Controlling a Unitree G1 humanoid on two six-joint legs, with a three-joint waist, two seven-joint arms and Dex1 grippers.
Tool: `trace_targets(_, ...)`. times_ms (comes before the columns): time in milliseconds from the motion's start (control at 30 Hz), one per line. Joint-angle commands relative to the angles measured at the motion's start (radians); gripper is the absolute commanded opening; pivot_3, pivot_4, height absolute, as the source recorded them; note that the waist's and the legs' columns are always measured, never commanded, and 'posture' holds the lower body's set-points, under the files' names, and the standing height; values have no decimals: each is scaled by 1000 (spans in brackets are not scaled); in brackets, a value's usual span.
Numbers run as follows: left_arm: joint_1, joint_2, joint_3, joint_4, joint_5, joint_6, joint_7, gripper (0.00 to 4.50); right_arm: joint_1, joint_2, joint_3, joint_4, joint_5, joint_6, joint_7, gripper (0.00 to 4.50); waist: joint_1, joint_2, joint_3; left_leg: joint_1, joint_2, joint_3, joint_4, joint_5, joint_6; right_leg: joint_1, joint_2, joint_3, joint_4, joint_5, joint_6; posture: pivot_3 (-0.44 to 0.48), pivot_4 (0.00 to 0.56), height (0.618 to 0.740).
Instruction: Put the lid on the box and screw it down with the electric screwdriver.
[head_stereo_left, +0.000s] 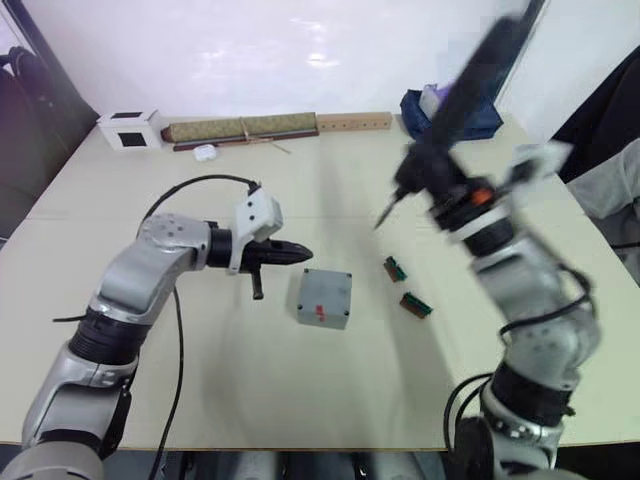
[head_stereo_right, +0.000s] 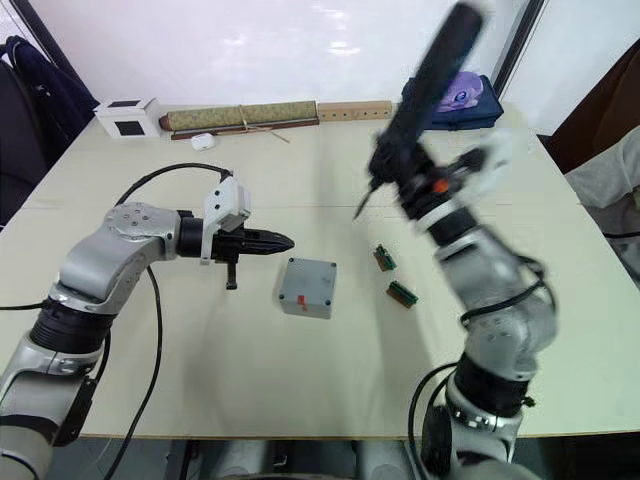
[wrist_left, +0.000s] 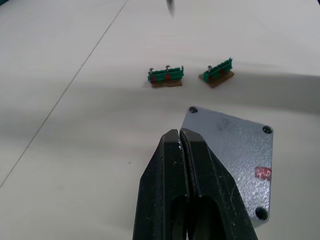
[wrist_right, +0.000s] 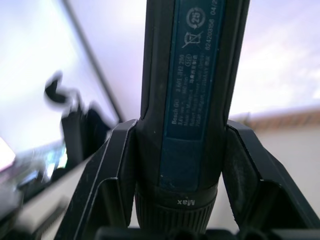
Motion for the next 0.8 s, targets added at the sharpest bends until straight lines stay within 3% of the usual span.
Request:
trace_targets(33,33,7,-39,-11,39,-64,-28,0,21,-16,67,-50,-62,-131,45,1807,0,0,0,0,0,0,0,0,0,0,1,0,0,0,0,0,150,740)
trace_targets(467,80,-23,-125,26,151,-160,-28,0,107,-35,179,-55,-135,-219,55,1807,1,0,0,1,2,-1,-1,0,-1,0,2,-1,0,0,-1,0,150,740)
trace_targets(800,78,-38,-118,39,155,-159,-35,0,160,-26,210,27,-196,-309,70,1807,2,0,0,3,2,-1,-1,0,-1,3,2,-1,0,0,-1,0,150,740)
